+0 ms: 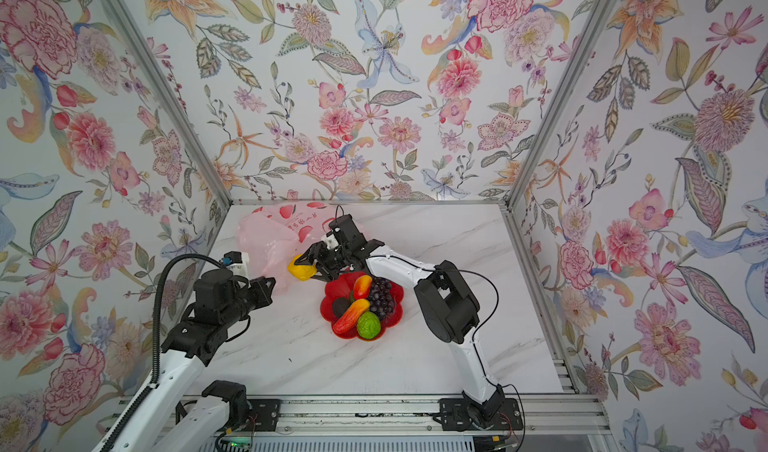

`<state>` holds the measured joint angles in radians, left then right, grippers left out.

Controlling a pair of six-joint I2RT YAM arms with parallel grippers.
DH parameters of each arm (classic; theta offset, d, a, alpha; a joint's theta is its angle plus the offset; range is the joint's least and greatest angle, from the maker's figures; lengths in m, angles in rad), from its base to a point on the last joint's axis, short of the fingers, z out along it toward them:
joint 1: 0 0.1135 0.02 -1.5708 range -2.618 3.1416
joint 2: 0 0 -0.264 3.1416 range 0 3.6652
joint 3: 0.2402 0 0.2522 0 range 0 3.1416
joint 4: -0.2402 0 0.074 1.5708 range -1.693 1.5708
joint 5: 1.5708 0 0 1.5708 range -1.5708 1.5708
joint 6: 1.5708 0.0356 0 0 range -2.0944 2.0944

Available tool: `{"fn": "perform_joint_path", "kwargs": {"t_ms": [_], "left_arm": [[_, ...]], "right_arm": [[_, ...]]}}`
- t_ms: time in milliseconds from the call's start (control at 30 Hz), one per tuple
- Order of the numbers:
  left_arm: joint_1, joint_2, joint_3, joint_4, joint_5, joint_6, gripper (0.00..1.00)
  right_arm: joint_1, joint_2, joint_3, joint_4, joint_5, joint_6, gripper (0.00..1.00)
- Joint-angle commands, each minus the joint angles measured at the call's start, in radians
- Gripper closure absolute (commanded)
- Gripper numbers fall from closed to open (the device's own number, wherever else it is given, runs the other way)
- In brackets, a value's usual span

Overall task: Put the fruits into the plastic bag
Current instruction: 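Carry the lemon with the right gripper into the pink bag's opening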

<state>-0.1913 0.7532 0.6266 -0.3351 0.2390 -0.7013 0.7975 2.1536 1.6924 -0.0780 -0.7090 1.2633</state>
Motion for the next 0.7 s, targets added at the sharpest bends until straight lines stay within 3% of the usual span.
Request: {"fn": "perform_joint_path", "kwargs": {"t_ms": [0, 400, 667], "left_arm": [[-0.011, -0.014, 0.014, 0.014, 0.026, -0.028, 1.00], [-0.030, -0.020, -0.006, 0.077, 0.054, -0.096, 1.00], [-0.087, -0.024, -0.034, 0.131, 0.064, -0.124, 1.00]], "right_arm": [[0.007, 0.036, 0.040, -0.025, -0.014, -0.022, 0.55], [0.013, 0.154, 0.167, -0.102, 0.034, -0.053, 0.55], [0.008, 0.224, 0.233, -0.075, 0.123, 0.019, 0.53]]}}
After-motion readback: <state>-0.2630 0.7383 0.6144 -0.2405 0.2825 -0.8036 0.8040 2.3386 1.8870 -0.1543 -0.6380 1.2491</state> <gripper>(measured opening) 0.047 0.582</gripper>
